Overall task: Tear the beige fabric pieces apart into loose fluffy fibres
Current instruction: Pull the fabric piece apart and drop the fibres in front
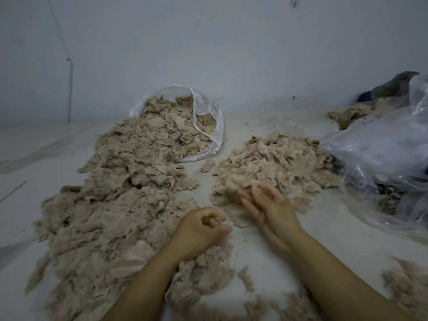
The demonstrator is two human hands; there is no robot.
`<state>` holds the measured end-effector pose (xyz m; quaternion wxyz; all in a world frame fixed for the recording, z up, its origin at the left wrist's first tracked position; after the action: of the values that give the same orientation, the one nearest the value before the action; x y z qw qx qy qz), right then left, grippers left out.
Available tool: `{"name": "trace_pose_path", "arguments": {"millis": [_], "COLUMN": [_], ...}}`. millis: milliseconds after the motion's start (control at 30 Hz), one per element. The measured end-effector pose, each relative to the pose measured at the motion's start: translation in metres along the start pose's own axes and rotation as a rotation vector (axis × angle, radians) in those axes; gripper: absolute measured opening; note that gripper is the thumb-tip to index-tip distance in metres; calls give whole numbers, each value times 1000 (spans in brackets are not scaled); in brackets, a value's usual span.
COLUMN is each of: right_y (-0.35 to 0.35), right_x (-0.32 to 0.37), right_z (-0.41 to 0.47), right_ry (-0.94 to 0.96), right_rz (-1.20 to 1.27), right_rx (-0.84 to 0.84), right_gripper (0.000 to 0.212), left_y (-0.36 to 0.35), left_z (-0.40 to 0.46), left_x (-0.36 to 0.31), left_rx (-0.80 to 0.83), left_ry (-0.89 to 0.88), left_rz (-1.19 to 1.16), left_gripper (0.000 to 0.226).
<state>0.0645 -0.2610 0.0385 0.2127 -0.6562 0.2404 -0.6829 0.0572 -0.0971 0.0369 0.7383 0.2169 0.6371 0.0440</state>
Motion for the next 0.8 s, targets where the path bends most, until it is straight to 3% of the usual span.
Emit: {"name": "trace_pose_path", "arguments": {"millis": [67,200,267,333,400,500,567,600,700,800], "right_y": [-1,-14,-20,-24,-26,-21,-18,-18,-17,-14], "right_x": [-1,-24,-34,-35,-30,-17,-14,-15,-19,-17], "right_z": [-2,-24,-34,-36,-33,-26,-24,-24,-24,-23], "right_ry": [-69,-322,-374,-338,-253,-135,-102,-97,-105,-79], "right_rz": [0,-564,-758,-839,-799,-659,-610,-599,-608,-643], "right_rx": [3,316,434,458,409,266,239,244,245,213], "right_gripper": [28,53,49,26,10,7,10,11,21,28], "left_y": [8,25,27,29,29,23,12,9,11,9], "left_z": [1,0,-2,-3,-2,4,1,0,0,1], "left_x": [-1,-7,-8,-8,-11,-4,-4,-7,-6,-5], "left_rx": [-151,-422,-501,-538,-485,-202,-22,11,-27,-7], "left_ry": [-29,-116,-141,-166,-188,-101,-88,-111,-108,-42], "left_rz": [-20,-128,-116,-120,-131,-12,121,110,-57,-167], "left_gripper": [11,15,16,16,10,27,19,9,29,26]}}
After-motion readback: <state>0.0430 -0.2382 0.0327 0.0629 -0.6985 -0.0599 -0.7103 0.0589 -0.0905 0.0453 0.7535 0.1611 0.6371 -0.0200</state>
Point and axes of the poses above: each hand's wrist, its own z-axis towards the middle knuckle, its own y-axis out of the back of the hand, x = y × z, the point moved 5 cm from there along z, towards the middle knuckle, and after that the axes turned 1 degree about y, right-handed, at the moved point
